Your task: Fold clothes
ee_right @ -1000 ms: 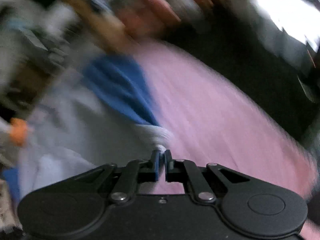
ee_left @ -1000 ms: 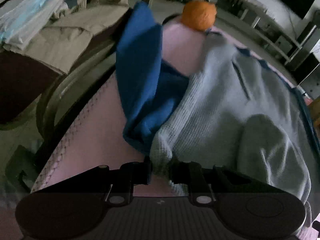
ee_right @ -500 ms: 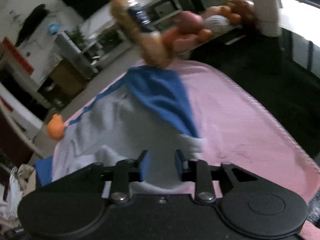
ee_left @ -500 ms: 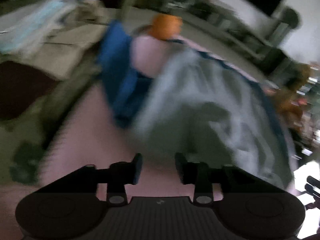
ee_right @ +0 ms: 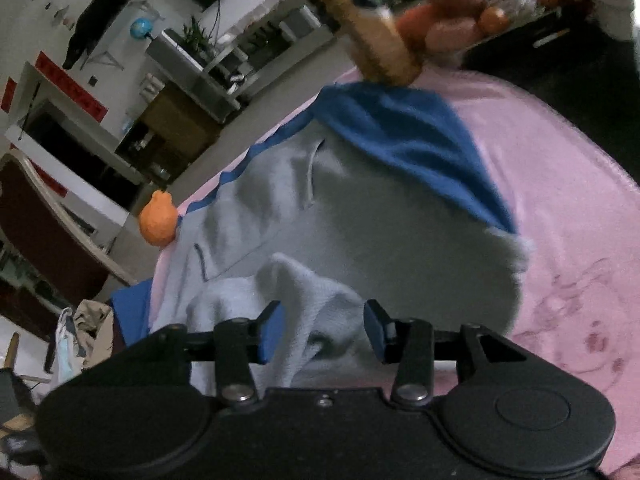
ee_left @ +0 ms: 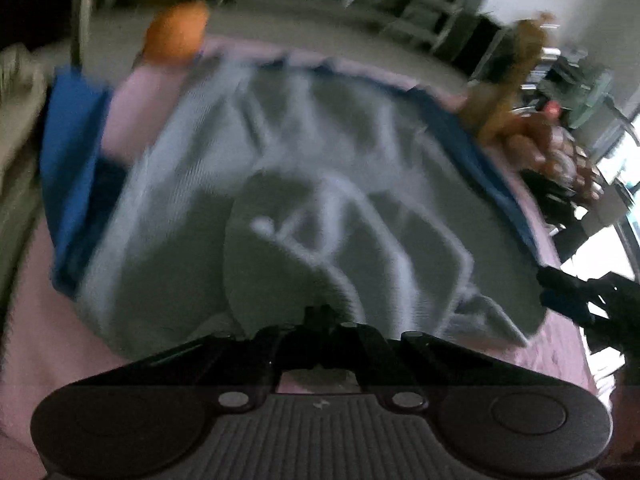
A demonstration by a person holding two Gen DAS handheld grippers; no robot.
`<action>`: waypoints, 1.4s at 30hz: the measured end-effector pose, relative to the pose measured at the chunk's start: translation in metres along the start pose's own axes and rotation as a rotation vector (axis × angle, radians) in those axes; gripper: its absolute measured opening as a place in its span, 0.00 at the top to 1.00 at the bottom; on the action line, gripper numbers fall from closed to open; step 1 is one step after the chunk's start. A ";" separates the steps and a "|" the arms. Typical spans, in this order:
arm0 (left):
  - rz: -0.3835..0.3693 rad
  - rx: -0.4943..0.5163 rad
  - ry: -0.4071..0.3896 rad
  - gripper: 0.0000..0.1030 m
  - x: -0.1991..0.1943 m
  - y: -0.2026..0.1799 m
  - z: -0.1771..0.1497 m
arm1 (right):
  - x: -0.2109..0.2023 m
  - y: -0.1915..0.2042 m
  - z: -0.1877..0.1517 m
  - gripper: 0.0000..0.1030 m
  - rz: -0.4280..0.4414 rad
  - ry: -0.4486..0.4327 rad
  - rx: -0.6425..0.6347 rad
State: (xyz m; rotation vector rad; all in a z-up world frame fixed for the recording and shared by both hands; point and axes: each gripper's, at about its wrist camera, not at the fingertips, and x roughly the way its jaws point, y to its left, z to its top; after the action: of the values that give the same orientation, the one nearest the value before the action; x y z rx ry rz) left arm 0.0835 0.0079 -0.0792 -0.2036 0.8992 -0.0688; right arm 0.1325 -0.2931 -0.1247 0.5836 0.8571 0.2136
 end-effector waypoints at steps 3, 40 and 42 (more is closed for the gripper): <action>-0.041 0.151 -0.107 1.00 -0.045 -0.022 -0.019 | -0.017 -0.009 -0.002 0.58 -0.022 -0.054 0.009; -0.184 0.599 0.384 0.89 -0.117 -0.071 -0.162 | -0.056 -0.067 -0.027 0.37 0.183 -0.090 0.313; -0.262 0.577 0.362 0.78 -0.136 -0.061 -0.156 | -0.056 -0.064 -0.027 0.36 0.175 -0.088 0.298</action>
State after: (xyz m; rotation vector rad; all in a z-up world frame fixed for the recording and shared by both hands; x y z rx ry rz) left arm -0.1217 -0.0553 -0.0562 0.2402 1.1696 -0.6165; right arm 0.0723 -0.3578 -0.1383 0.9425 0.7573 0.2186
